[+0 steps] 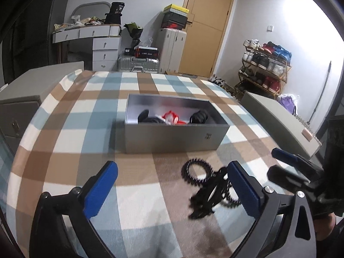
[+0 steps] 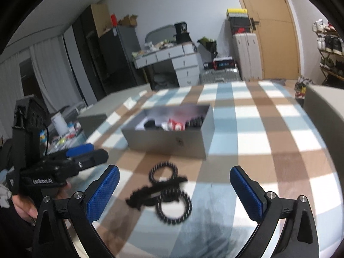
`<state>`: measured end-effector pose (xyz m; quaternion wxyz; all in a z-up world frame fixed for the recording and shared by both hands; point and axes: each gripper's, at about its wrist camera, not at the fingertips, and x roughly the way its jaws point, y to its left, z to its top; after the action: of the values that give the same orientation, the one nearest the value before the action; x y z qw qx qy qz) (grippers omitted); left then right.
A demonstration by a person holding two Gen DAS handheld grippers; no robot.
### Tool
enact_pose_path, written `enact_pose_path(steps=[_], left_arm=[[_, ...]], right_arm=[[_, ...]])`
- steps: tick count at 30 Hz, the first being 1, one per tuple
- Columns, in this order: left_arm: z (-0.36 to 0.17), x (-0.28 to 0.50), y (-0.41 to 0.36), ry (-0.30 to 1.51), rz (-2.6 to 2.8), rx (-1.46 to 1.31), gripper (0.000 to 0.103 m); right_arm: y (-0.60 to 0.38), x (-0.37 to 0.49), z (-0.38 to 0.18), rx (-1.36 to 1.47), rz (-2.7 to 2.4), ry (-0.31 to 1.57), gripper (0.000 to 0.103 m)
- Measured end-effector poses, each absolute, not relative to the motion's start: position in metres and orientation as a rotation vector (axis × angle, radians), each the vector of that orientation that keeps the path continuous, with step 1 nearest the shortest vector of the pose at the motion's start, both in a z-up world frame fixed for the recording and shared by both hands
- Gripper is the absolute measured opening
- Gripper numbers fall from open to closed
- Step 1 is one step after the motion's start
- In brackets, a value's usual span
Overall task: Organize jewelry
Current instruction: 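Grasp the black bead bracelet with the right tool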
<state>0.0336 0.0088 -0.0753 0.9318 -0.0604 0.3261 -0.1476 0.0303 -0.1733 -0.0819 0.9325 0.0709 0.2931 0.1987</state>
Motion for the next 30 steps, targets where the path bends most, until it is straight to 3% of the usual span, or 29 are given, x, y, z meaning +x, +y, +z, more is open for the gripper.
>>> enact_pose_path(steps=[15,23,28,30], left_arm=[[-0.097,0.018,0.017,0.731,-0.266,-0.106,0.100],[-0.095,0.018,0.019,0.728,-0.274,-0.106,0.100],[-0.095,0.024,0.019,0.741,-0.265,-0.107,0.100],[-0.093,0.027,0.019,0.735,-0.262,-0.104,0.100]], right_arm=[[-0.148,0.034,-0.123,0.011,0.383,0.747,0.102],[-0.145,0.040,-0.128,0.006,0.365,0.787,0.080],[-0.139,0.035,-0.129,-0.062,0.353,0.769,0.047],[-0.140,0.033,-0.129,-0.062,0.359,0.763,0.043]])
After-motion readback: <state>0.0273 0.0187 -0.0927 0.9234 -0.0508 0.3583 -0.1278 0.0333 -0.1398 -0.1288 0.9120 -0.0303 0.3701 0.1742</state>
